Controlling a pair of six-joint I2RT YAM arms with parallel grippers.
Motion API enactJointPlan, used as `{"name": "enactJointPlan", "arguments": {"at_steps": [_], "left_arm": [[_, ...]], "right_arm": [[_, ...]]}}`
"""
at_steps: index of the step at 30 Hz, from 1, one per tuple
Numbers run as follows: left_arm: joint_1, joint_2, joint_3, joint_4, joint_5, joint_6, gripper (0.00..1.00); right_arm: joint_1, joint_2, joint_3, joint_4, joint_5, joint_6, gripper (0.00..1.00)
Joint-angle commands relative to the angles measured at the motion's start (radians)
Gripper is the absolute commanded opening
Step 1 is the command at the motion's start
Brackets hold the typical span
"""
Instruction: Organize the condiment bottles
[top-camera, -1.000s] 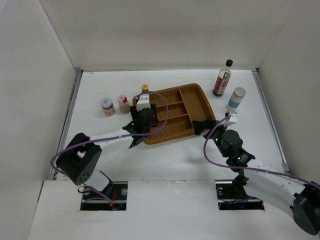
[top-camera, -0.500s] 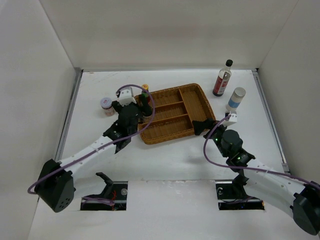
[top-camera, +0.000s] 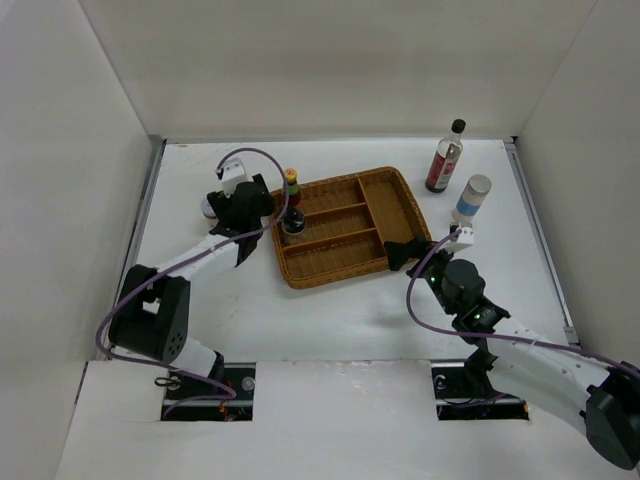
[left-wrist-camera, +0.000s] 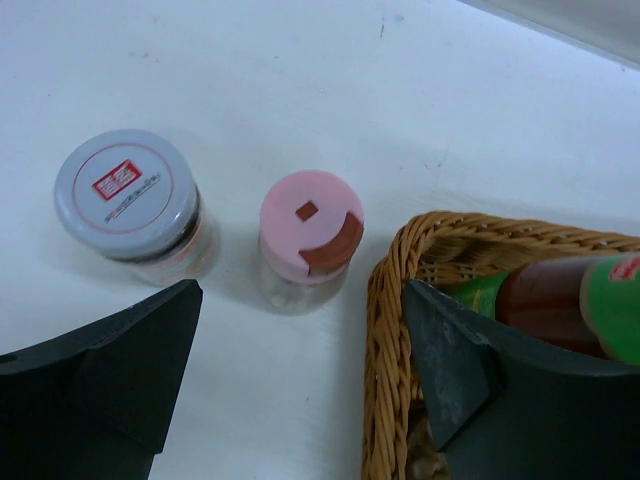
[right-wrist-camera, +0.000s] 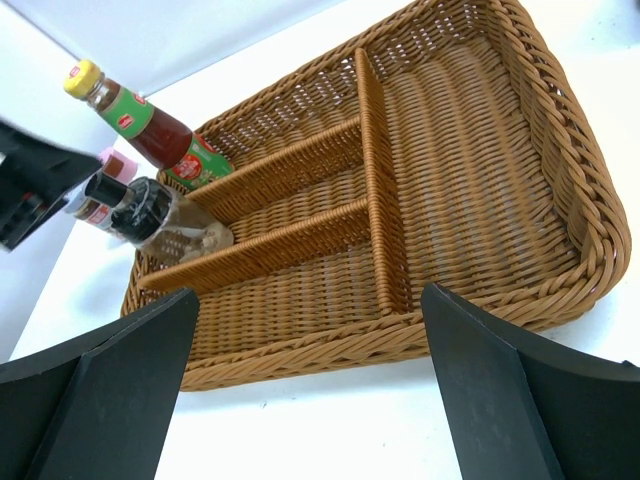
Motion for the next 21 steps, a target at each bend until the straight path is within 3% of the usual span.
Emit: {"name": "enactJointPlan", "arguments": {"at_steps": [1, 13, 19, 21], "left_arm": [[0.030, 0.044, 0.105, 0.049, 0.038, 0.020, 0.81], [0.068, 0.246, 0.242, 0.030, 0.038, 0.048, 0.70], [0.074, 0.232, 0.222, 0.044, 0.030, 0.040, 0.40], [0.068, 0.172, 0.193, 0.055, 0.025, 0.040, 0.35]], "right_arm": [[0.004, 0.000, 0.045, 0.070, -0.013, 0.009, 1.00], [0.008, -0.002, 0.050, 0.061, -0.016, 0.009, 1.00], [0.010, -0.016, 0.043, 0.060, -0.018, 0.009, 1.00], [0.011, -0.020, 0.042, 0.060, -0.016, 0.009, 1.00]]}}
